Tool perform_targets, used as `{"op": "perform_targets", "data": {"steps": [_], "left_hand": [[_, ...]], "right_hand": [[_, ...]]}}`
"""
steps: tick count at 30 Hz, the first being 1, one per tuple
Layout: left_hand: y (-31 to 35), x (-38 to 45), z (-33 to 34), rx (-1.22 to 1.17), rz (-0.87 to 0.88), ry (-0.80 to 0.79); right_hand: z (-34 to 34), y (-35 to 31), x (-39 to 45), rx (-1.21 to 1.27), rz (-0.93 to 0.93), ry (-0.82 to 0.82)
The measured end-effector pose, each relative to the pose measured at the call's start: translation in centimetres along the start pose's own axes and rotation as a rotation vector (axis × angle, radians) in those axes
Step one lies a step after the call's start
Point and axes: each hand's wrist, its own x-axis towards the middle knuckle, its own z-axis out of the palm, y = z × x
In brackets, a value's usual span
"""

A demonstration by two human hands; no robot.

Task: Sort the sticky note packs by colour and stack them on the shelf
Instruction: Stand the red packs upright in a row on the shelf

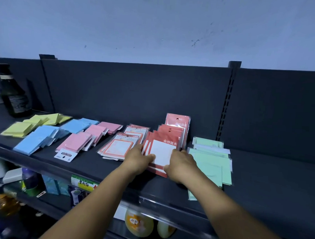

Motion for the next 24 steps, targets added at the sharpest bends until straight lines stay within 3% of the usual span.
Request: {"op": "perform_targets", "data": {"steps": [8, 18, 24], "left_hand": [[0.2, 1.5, 1.1, 0.543, 0.066, 0.109], [1.5, -0.9, 1.6, 0.516, 0.304, 0.085], [3.7, -4.5, 3.7, 0.414, 0.456, -0.027]], "right_hand": [[0.3, 0.6, 1.2, -0.136, -0.075, 0.057], [-0.9, 2.0, -1.1, -0.069, -0.130, 0.192], [-1.7, 4.3, -4.7, -0.036, -0.057, 0.204]]}}
